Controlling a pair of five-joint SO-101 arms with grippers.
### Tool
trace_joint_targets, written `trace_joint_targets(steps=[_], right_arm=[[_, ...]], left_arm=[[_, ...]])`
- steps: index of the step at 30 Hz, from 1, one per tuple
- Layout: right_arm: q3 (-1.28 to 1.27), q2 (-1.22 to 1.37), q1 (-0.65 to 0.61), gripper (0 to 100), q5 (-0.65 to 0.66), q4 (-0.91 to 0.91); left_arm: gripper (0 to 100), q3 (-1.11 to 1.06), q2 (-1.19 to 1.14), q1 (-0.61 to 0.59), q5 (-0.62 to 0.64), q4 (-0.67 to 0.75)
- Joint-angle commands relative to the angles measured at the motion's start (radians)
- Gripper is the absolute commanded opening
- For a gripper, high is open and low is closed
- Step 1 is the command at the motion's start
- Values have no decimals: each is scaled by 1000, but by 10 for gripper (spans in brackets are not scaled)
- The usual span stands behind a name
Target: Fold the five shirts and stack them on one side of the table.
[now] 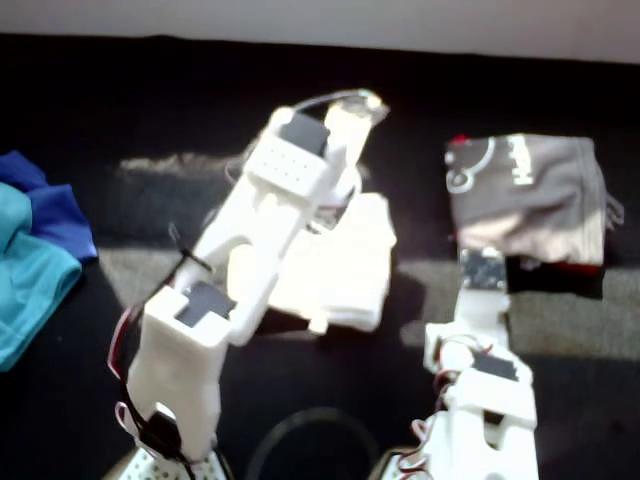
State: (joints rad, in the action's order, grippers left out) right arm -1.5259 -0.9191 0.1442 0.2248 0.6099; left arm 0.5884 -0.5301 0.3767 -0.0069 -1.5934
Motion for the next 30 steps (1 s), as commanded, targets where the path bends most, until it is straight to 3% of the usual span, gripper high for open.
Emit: trace_joint_targets(steps=[1,5,14,19,24,30], right_arm=[[-2,-8,15,7,-6,-15],[-1,-8,15,7,-6,-15],[-1,-8,15,7,-6,-15],[36,-10,24,7,-6,35],[447,-1,10,7,-138,320],[788,93,-251,7,-161,387]], left_arm=[[9,-22,8,-68,0,115],[9,-67,-65,-156,0,249],[9,65,-216,-243,6,252],[9,193,-191,-223,8,132],[13,331,-145,-242,8,-35],[10,361,-113,-315,8,-170]])
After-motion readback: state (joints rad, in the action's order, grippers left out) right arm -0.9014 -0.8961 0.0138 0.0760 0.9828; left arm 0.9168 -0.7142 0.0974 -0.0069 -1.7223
